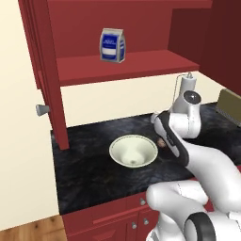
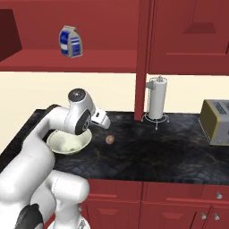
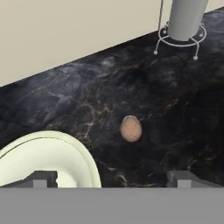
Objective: Pick the egg and butter from the fridge and place them by the bowl for mixing.
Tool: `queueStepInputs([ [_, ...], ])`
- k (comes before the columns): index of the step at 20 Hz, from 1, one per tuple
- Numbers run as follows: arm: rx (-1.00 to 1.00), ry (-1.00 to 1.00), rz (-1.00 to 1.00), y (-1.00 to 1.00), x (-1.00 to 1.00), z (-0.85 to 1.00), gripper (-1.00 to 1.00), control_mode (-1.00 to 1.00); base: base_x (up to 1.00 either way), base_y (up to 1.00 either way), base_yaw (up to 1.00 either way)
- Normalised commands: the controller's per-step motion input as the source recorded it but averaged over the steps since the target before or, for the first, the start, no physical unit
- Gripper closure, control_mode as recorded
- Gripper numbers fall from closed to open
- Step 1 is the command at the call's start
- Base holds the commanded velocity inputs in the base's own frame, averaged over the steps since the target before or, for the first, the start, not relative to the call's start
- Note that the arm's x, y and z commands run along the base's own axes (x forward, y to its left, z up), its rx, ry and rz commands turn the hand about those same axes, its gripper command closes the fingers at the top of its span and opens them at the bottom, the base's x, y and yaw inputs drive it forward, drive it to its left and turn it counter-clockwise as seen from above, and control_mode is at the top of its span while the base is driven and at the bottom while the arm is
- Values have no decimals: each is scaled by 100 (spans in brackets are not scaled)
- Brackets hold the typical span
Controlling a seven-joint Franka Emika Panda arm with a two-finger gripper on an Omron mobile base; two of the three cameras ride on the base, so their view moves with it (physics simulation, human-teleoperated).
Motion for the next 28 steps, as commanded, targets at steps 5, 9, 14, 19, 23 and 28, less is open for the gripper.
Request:
queueStepInputs([
  [5, 0, 1, 0, 3, -57, 26, -100, -100, 0, 0, 0],
  [9, 1, 0, 0, 0, -64, 27, -100, -100, 0, 0, 0],
  [14, 0, -1, 1, 0, -17, 5, -100, 100, 0, 0, 0],
  [19, 0, 0, 0, 0, 0, 0, -100, 100, -17, 2, 3],
  [23, 0, 0, 0, 0, 0, 0, -100, 100, -64, 15, 23],
  [28, 0, 0, 0, 0, 0, 0, -100, 100, -41, 15, 63],
])
